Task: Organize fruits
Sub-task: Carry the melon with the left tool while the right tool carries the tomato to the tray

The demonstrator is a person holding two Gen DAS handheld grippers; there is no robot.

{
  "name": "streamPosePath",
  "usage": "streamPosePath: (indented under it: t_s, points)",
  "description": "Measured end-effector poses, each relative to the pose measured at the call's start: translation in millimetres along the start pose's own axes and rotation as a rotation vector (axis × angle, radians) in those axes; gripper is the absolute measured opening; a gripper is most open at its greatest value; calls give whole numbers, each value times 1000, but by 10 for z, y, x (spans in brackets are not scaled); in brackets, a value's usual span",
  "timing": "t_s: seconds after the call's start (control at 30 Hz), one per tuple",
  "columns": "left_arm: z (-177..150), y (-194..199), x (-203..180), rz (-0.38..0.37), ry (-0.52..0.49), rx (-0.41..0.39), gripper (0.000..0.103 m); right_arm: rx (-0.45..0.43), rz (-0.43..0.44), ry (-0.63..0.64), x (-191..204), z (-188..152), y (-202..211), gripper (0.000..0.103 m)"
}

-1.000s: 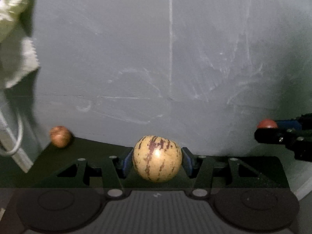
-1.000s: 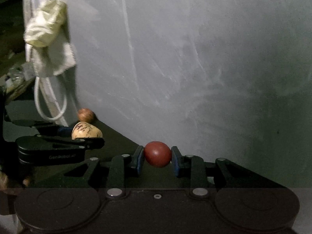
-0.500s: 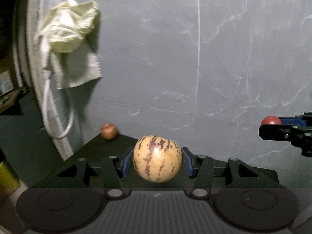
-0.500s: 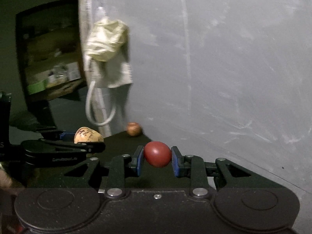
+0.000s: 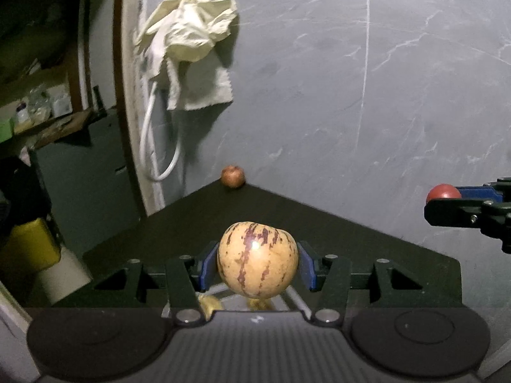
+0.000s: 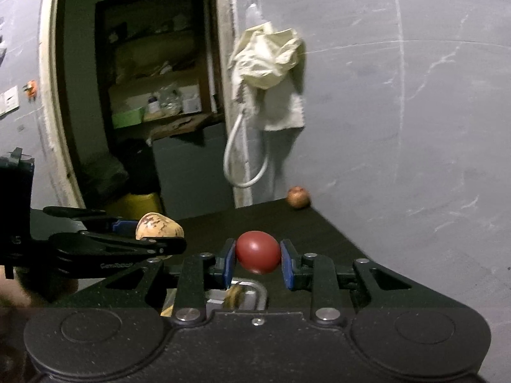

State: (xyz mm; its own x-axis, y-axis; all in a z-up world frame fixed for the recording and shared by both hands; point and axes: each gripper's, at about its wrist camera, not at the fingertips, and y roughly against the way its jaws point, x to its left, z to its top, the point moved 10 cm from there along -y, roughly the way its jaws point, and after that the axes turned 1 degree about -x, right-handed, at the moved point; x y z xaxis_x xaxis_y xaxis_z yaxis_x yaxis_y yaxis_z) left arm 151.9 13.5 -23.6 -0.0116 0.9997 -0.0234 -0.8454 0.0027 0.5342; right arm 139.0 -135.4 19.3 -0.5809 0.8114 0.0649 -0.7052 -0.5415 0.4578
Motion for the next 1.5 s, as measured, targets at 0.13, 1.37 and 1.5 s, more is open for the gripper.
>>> streamPosePath:
  t_s: [0.13, 1.37, 1.5]
  points:
    - [-148, 65, 136, -8, 14, 22, 55, 30, 6, 2, 179, -111, -33, 31]
    - [-1731, 13, 219, -89, 60, 296, 56, 359, -5, 35, 677, -1814, -481, 31]
    - [-1752, -38, 213, -72, 63, 302, 56, 370, 17, 55, 629, -1885, -595, 31]
